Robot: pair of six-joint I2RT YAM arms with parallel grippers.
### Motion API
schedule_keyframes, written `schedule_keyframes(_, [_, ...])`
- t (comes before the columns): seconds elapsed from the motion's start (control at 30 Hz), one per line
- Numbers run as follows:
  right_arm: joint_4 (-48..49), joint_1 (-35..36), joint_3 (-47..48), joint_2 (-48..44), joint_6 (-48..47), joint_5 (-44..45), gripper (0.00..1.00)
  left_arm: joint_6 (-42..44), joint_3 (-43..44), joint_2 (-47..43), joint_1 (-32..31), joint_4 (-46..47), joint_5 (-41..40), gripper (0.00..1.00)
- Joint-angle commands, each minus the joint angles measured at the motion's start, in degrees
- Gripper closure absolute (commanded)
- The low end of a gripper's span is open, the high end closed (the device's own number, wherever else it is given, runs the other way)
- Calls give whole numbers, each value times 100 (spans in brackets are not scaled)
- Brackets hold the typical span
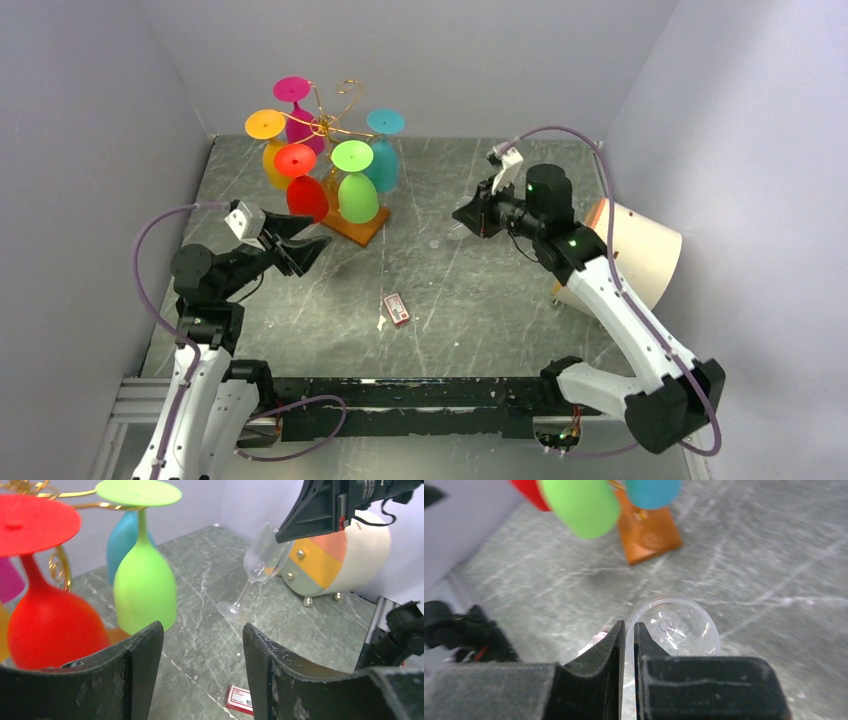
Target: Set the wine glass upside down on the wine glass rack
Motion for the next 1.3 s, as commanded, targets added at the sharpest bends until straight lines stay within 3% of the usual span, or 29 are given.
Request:
schedule_keyframes(0.0, [1099,10,-348,-667,727,-1446,100,326,21,9,-124,955,910,33])
schedule_keyframes(0.17, [1890,9,-662,-1085,1544,-2413,100,660,35,40,-201,1262,1621,30])
schedule_keyframes(0.33, [2090,1,-526,-1180,2244,-2725,100,1468,66,95,-279,1251,2546,26])
schedule_keyframes(0.57, [2866,3,-619,-1323,3123,-3451,100,4609,679,12,-390,-1417,3097,24])
schedule_keyframes(0.83, [3964,1,-714,-1142,4071,-3700,100,6335,1144,345,-473,-3015,3747,31])
schedule_keyframes(1.27, [4460,135,-642,-728,4575,-3673,100,7170,1597,755,-596,-3518,4058,33])
